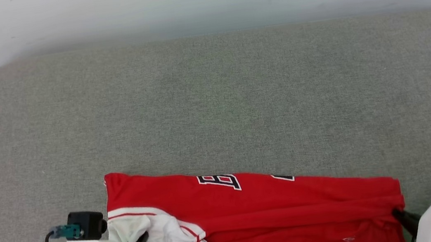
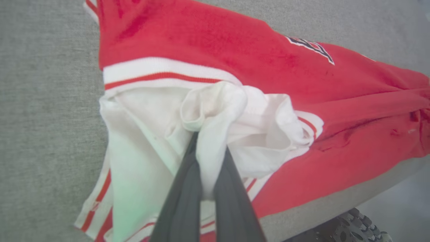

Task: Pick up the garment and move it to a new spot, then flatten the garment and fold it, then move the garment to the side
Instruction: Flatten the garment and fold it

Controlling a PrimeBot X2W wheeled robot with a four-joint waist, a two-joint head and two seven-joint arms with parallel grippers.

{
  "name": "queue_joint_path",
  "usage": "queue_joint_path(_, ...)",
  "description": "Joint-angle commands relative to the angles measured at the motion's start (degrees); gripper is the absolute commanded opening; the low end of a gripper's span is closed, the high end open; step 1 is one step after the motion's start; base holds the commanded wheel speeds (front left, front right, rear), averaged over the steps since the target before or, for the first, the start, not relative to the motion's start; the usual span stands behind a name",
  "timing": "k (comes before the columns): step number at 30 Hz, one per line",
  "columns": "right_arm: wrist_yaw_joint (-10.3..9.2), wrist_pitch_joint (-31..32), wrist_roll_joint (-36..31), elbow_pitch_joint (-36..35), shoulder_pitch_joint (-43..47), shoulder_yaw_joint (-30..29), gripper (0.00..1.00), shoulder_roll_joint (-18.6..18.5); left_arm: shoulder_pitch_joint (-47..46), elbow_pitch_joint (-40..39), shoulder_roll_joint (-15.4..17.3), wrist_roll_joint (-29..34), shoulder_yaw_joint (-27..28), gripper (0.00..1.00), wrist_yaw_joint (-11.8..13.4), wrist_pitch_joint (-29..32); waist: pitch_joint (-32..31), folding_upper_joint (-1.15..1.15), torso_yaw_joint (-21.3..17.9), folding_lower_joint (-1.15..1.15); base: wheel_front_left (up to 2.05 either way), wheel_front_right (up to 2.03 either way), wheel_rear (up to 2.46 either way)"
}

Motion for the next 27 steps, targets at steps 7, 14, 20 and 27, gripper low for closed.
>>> queue_joint_path(7,-0.04,-5.35,-0.76,1.28,4.65,1.03,1.0,2.25,2.35,4.04,-2.45,0.7,-0.74,1.0,-0.98,-4.71,-1.45,0.0,-0.32,0.0,0.0,0.0,0.0)
queue_joint_path(14,-0.03,-14.01,-0.22,2.03,3.82,1.92,1.0,2.21,1.41,6.14,-4.43,4.46,-0.19,1.0,-1.36,-14.12,-3.14,0.0,-0.7,0.0,0.0,0.0,0.0)
queue_joint_path(20,-0.03,-14.56,-0.68,0.85,3.01,0.41,1.0,1.39,0.63,5.2,-5.14,7.22,0.46,1.0,-1.07,-20.2,-4.67,0.0,-0.51,0.0,0.0,0.0,0.0)
queue_joint_path(27,-0.03,-8.5,-1.77,-0.81,2.36,-4.03,1.0,0.0,-0.18,2.77,-6.68,11.66,1.82,1.0,1.03,-29.67,-5.77,0.0,0.38,0.0,0.0,0.0,0.0)
